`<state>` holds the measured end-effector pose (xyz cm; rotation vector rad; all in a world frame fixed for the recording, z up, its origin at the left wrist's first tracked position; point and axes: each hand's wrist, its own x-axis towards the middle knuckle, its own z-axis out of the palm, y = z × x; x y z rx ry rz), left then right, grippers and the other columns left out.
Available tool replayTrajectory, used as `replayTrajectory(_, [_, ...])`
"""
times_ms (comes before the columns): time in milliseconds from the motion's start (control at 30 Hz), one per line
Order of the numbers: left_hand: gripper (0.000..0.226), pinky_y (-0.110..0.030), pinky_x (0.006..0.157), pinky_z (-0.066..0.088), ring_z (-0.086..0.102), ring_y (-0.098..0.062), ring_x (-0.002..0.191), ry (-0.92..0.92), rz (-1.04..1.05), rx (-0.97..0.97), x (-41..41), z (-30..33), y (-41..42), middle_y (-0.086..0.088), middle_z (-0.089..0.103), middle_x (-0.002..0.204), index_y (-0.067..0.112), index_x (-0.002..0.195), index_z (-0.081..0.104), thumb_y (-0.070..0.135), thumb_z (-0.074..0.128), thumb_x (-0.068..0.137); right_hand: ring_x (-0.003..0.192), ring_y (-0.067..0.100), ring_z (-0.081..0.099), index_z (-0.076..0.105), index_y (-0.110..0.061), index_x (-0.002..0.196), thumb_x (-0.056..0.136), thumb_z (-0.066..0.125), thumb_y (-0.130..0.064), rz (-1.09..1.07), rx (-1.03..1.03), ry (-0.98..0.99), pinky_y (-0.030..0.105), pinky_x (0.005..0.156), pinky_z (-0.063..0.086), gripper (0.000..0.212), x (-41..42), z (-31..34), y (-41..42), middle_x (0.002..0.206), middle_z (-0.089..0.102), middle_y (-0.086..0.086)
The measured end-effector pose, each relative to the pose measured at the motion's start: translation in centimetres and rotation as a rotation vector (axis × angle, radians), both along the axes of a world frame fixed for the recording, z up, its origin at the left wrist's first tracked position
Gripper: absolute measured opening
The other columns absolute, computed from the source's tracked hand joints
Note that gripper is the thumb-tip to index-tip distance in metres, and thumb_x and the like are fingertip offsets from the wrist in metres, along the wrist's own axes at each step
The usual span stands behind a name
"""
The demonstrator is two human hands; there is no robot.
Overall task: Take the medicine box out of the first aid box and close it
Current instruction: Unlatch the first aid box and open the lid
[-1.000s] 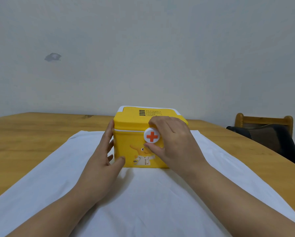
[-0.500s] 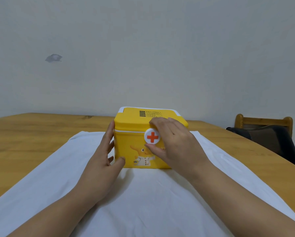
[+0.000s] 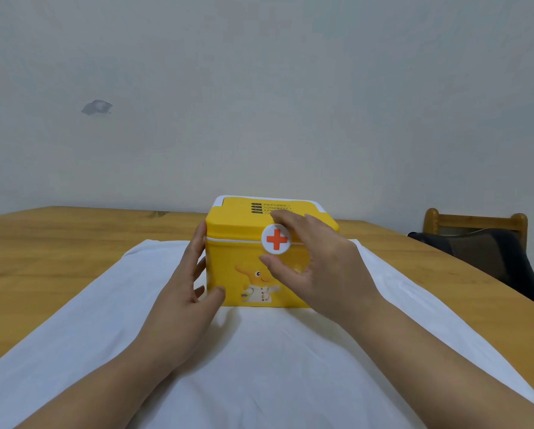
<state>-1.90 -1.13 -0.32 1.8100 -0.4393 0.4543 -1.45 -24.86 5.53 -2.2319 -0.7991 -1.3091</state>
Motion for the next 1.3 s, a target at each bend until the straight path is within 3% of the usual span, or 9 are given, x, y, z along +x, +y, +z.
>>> replayTrajectory(133, [0.103, -0.023, 0.097, 0.05, 0.043, 0.013, 0.143, 0.005, -0.009, -0.007, 0.1, -0.1, 0.0, 0.057, 0.037, 0.15, 0.072, 0.158, 0.016, -0.002, 0.061, 0.101, 0.111, 0.013, 0.076, 0.073, -0.012, 0.133, 0.096, 0.079, -0.025, 0.082, 0.125, 0.031, 0.048, 0.101, 0.06, 0.039, -0.1, -0.3, -0.1, 0.123, 0.079, -0.005])
replayTrajectory(300, [0.102, -0.032, 0.104, 0.052, 0.042, 0.01, 0.146, 0.018, -0.017, -0.02, 0.1, -0.1, 0.1, 0.054, 0.038, 0.152, 0.071, 0.159, 0.017, 0.002, 0.062, 0.1, 0.098, 0.013, 0.076, 0.08, -0.01, 0.117, 0.095, 0.083, -0.012, 0.088, 0.113, -0.085, 0.045, 0.108, 0.055, 0.021, 0.2, -0.9, -0.4, 0.11, 0.082, -0.006])
replayTrajectory(500, [0.098, -0.037, 0.106, 0.05, 0.039, 0.014, 0.144, 0.029, -0.026, -0.014, -0.1, 0.2, 0.2, 0.054, 0.037, 0.152, 0.076, 0.155, 0.016, 0.014, 0.062, 0.094, 0.092, 0.021, 0.077, 0.084, -0.011, 0.108, 0.089, 0.086, -0.007, 0.133, -0.147, -0.204, 0.043, 0.082, 0.056, 0.019, 0.2, -2.1, -1.2, 0.1, 0.082, -0.003])
replayTrajectory(667, [0.098, -0.037, 0.11, 0.049, 0.04, 0.011, 0.146, 0.05, -0.018, -0.021, -0.1, 0.3, 0.1, 0.052, 0.037, 0.154, 0.065, 0.162, 0.014, 0.012, 0.063, 0.097, 0.092, 0.021, 0.078, 0.084, -0.01, 0.109, 0.089, 0.087, -0.017, 0.137, -0.143, -0.2, 0.043, 0.082, 0.055, 0.021, 0.1, -2.0, -1.3, 0.101, 0.082, -0.003])
replayTrajectory(767, [0.096, -0.048, 0.118, 0.045, 0.041, 0.003, 0.15, 0.096, -0.001, -0.052, -0.2, 0.3, 0.1, 0.042, 0.035, 0.16, 0.05, 0.168, 0.012, 0.003, 0.063, 0.102, 0.105, 0.023, 0.074, 0.08, -0.008, 0.115, 0.095, 0.076, -0.019, 0.094, -0.002, -0.195, 0.044, 0.092, 0.054, 0.023, 0.1, -1.5, -1.8, 0.113, 0.08, 0.0])
replayTrajectory(867, [0.093, -0.053, 0.119, 0.044, 0.042, 0.001, 0.149, 0.116, 0.005, -0.062, -0.2, 0.5, 0.1, 0.034, 0.041, 0.162, 0.048, 0.168, 0.02, -0.001, 0.061, 0.102, 0.113, 0.02, 0.068, 0.075, -0.01, 0.118, 0.1, 0.068, -0.016, 0.005, 0.263, -0.129, 0.039, 0.098, 0.052, 0.02, 0.5, -0.7, -2.9, 0.12, 0.072, -0.002])
replayTrajectory(1067, [0.089, -0.046, 0.117, 0.044, 0.048, 0.016, 0.136, 0.116, 0.01, -0.052, -0.4, 1.4, -0.3, 0.052, 0.046, 0.147, 0.059, 0.162, 0.029, 0.012, 0.067, 0.096, 0.11, -0.006, 0.067, 0.068, -0.029, 0.123, 0.108, 0.062, -0.03, -0.086, 0.778, 0.334, 0.039, 0.099, 0.06, 0.017, 2.2, -1.4, -4.8, 0.118, 0.072, -0.018])
replayTrajectory(1200, [0.085, -0.049, 0.119, 0.042, 0.049, 0.015, 0.133, 0.13, 0.024, -0.043, -0.4, 1.9, -0.3, 0.05, 0.047, 0.146, 0.058, 0.161, 0.032, 0.012, 0.067, 0.099, 0.109, 0.005, 0.074, 0.074, -0.032, 0.127, 0.107, 0.058, -0.037, -0.001, 0.866, 0.412, 0.043, 0.102, 0.06, 0.026, 2.1, -2.2, -4.6, 0.107, 0.08, -0.018])
replayTrajectory(1300, [0.085, -0.049, 0.12, 0.042, 0.047, 0.008, 0.142, 0.13, 0.023, -0.06, -0.6, 2.3, -0.3, 0.044, 0.049, 0.15, 0.058, 0.159, 0.035, 0.025, 0.064, 0.087, 0.104, 0.002, 0.074, 0.074, -0.037, 0.125, 0.104, 0.055, -0.044, -0.009, 0.823, 0.381, 0.043, 0.098, 0.061, 0.028, 1.7, -2.1, -4.2, 0.099, 0.078, -0.032])
